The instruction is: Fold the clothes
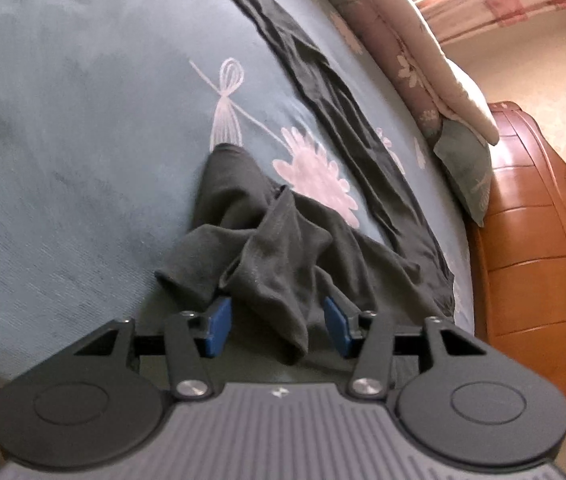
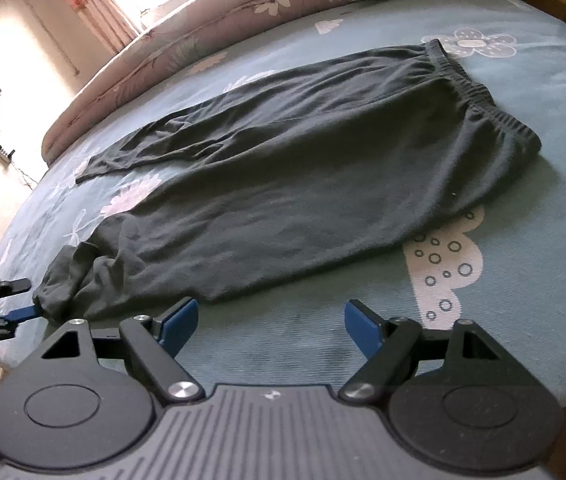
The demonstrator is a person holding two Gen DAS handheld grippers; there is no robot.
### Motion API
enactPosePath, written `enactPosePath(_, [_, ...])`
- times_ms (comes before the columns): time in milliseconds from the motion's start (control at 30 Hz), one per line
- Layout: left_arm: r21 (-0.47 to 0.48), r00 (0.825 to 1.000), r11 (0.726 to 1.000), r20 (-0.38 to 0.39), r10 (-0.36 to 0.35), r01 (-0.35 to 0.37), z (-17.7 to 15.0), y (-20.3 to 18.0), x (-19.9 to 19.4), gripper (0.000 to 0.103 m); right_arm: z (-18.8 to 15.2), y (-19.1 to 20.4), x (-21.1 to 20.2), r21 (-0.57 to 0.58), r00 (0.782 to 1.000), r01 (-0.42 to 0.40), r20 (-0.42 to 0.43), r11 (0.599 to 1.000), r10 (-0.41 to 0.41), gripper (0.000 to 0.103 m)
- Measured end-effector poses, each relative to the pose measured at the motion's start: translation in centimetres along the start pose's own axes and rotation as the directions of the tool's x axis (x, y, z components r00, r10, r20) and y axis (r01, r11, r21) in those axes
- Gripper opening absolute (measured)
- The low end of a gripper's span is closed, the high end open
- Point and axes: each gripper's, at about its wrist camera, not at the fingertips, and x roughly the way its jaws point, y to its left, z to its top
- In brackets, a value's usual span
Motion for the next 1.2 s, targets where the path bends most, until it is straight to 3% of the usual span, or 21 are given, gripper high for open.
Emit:
enactPosePath(100, [-0.036,1.000,0.999,0.010,-0.016,0.016,0.2,0.6,0.5,0.050,0.0,0.2,-0.1,-0.011,1.000,0.002,-0.002,1.000,-0.002,0.084])
enactPosePath(233, [-0.016,0.988,0.990,0.069,-0.140,0.142,0.0,0.1,0.1,0.054,0.0,0.0,-0.2,-0.003,1.000,0.006,0.000,1.000,-0.006,0.084])
enactPosePath(267, [0.001,0.982,0.986,0.087,-0.167,0.168,-0.1,-0.1,0.1,0.060,0.0,0.1,-0.1,-0.004,1.000,0.007,-0.002,1.000,-0.007,0.084])
enactPosePath(300, [0.015,0.982,0.985,0.088,-0.170,0.169,-0.1,-0.2,0.4,0.064,0.0,0.1,-0.1,-0.004,1.000,0.008,-0.005,1.000,-0.008,0.084])
enactPosePath(467, [0.019,0.987,0.990,0.073,-0.140,0.139,0.4,0.1,1.9,0.062,0.1,0.2,0.1,-0.011,1.000,0.007,-0.011,1.000,-0.007,0.084])
enactPosePath(600, [0.117,0.965,0.972,0.143,-0.221,0.205,0.7,-1.4,0.9,0.066,0.0,0.2,0.3,-0.011,1.000,0.011,-0.016,1.000,-0.011,0.084])
enactPosePath(733, [0.078,0.994,0.993,0.052,-0.092,0.088,1.8,-0.6,3.3,0.061,0.1,-0.1,0.5,-0.003,1.000,0.011,-0.021,1.000,-0.012,0.084])
enactPosePath(767, [0.052,0.995,0.995,0.042,-0.090,0.088,2.0,-0.2,3.6,0.061,0.1,-0.1,0.5,-0.003,1.000,0.012,-0.022,1.000,-0.012,0.084])
enactPosePath(900, [0.039,0.980,0.983,0.080,-0.183,0.180,2.0,-0.5,3.3,0.062,0.0,-0.2,0.7,0.004,1.000,0.015,-0.026,1.000,-0.015,0.084])
enactPosePath(967, [0.039,0.982,0.984,0.069,-0.178,0.176,2.1,-0.2,4.0,0.062,0.0,-0.4,1.0,0.012,0.999,0.016,-0.034,1.000,-0.016,0.084])
enactPosePath(1100, [0.014,0.992,0.994,0.065,-0.104,0.104,2.4,0.6,5.0,0.023,-0.1,-0.5,1.5,0.013,0.999,0.014,-0.046,1.000,-0.013,0.084])
enactPosePath(1167, [0.049,0.995,0.997,0.075,-0.065,0.062,2.3,0.2,4.8,0.007,-0.1,-0.5,1.5,0.011,0.999,0.016,-0.048,1.000,-0.016,0.084])
enactPosePath(1200, [0.071,0.996,0.997,0.081,-0.045,0.039,2.2,-0.1,4.6,0.004,-0.1,-0.6,1.5,0.014,0.999,0.017,-0.048,1.000,-0.016,0.084])
